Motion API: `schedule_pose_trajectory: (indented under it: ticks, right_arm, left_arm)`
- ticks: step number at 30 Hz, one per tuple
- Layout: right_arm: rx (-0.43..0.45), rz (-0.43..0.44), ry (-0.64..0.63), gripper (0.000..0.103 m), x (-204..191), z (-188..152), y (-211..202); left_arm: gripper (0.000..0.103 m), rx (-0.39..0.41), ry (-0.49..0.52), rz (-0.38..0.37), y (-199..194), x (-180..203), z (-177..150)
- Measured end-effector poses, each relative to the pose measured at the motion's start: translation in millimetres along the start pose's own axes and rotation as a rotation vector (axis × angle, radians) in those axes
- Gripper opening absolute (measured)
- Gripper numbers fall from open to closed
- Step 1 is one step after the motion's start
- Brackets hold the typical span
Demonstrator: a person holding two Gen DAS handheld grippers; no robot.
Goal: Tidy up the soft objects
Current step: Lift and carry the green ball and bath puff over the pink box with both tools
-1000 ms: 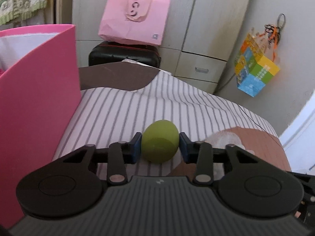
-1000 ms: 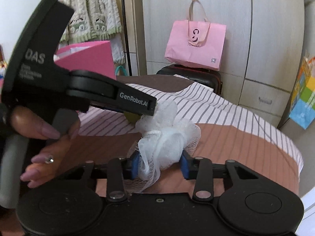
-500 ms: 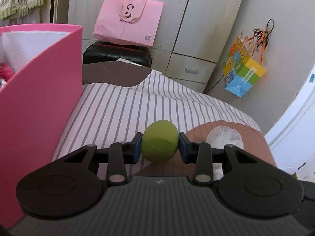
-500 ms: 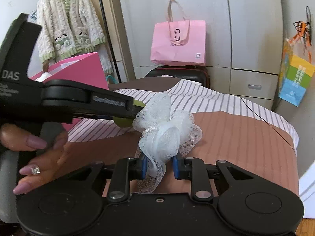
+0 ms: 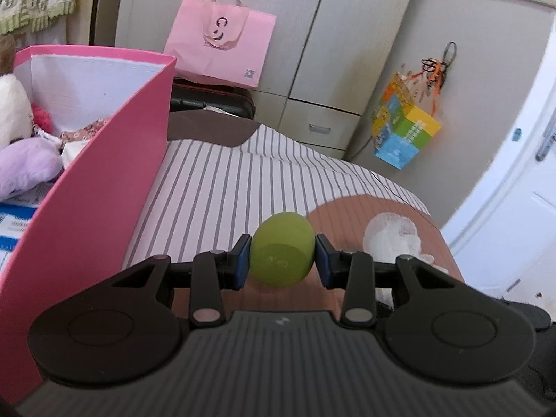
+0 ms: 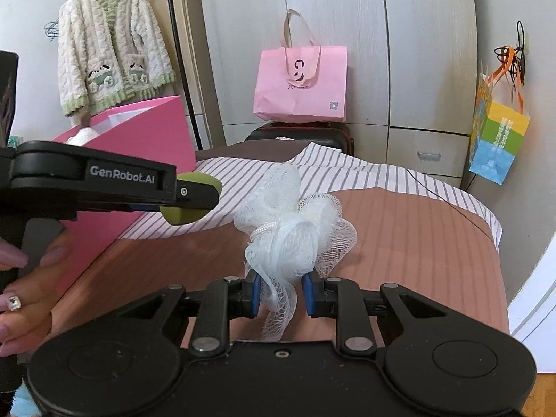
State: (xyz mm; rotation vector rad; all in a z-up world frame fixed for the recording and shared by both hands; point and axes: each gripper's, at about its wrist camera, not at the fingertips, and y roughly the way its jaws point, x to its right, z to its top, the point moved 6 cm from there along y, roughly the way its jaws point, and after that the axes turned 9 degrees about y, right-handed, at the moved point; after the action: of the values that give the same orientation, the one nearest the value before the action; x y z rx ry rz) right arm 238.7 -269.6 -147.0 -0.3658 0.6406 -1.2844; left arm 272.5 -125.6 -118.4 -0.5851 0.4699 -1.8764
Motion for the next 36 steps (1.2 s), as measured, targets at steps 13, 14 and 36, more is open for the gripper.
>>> schedule_pose_trajectory:
  ticks: [13,14,36]
  right_arm:
    - [0.029,-0.031,0.031,0.027,-29.1,-32.1,-28.1]
    - [0.030,-0.031,0.032,0.027,-31.1,-34.2,-30.5]
    - [-0.020,0.081,0.046,0.021,-72.3,-66.8,-89.3]
  left_arm:
    - [0.037,-0.051,0.054,-0.161,-46.7,-3.3,-43.9]
    - [0.037,-0.053,0.064,-0.171,-50.9,-2.2,-46.3]
    - [0.037,-0.087,0.144,-0.202,-134.9,-25.7,-91.5]
